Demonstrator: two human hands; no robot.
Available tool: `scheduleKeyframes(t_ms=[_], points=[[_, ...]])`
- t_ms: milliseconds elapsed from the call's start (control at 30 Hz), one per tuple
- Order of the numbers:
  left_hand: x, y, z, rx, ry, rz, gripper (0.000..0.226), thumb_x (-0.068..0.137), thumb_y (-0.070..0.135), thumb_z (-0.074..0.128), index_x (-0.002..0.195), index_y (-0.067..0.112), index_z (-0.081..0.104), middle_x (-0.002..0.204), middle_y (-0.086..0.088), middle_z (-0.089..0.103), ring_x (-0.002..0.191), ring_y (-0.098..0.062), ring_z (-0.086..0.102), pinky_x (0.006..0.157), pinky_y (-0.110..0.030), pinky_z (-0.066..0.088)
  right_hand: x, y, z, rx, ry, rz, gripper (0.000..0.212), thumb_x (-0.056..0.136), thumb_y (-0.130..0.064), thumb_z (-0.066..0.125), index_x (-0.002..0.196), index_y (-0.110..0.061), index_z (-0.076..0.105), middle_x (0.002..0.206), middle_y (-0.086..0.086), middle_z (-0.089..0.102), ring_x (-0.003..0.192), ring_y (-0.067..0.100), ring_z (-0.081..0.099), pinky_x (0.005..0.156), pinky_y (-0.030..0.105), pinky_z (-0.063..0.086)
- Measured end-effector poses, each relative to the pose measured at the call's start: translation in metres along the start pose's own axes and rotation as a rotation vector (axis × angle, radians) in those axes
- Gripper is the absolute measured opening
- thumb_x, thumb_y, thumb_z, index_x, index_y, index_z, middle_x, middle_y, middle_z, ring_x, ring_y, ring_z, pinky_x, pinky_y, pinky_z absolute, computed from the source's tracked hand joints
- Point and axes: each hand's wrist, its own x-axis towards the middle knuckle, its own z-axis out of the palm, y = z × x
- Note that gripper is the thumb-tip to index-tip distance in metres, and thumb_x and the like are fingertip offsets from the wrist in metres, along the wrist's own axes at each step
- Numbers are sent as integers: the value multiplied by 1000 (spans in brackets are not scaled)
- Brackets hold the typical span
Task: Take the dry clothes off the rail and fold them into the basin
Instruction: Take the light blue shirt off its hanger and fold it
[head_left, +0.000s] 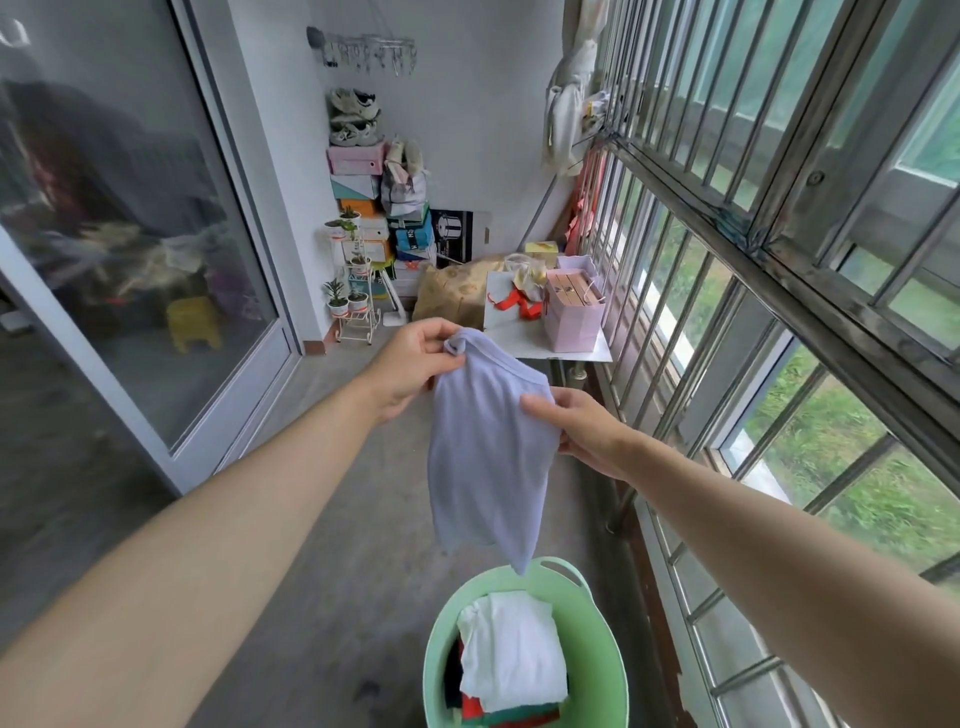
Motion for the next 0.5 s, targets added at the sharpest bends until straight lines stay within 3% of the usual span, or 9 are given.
scheduleKeyframes(t_ms=[133, 267, 367, 433, 500], points=[[0, -1, 6, -23, -20, -28, 27, 87, -10, 55, 91, 16, 61, 79, 3, 68, 69, 0, 64, 69, -18, 51, 2, 9, 4, -212, -85, 22, 72, 54, -40, 86, 118, -17, 63, 116, -1, 68, 109, 17, 64, 98, 37, 49], [-1, 5, 17, -14, -78, -15, 25, 87, -11, 53, 92, 13, 58, 87, -3, 63, 66, 5, 63, 58, -10, 47, 10, 32, 21, -266, 33, 69, 73, 51, -41, 87, 116, -17, 65, 115, -2, 67, 106, 16, 63, 99, 40, 48], [-1, 8, 16, -9, -78, 3, 24, 87, -12, 52, 95, 11, 57, 88, -3, 62, 65, 6, 63, 57, -8, 46, 11, 41, 35, -120, 142, 95, 59, 64, -32, 84, 117, -14, 63, 117, 2, 65, 106, 18, 62, 97, 37, 49], [-1, 8, 9, -10, -51, 5, 25, 88, -12, 52, 98, 11, 58, 89, -3, 62, 68, 3, 63, 60, -11, 48, 9, 39, 39, -48, 124, 119, 42, 78, -20, 76, 116, -13, 61, 120, 3, 64, 105, 18, 60, 91, 31, 49], [-2, 4, -2, -34, -7, -23, 25, 88, -9, 53, 96, 14, 59, 89, -3, 62, 76, -4, 61, 66, -18, 49, 6, 36, 39, -5, 87, 134, 33, 82, -17, 72, 113, -14, 61, 120, 6, 65, 107, 21, 61, 98, 36, 48]])
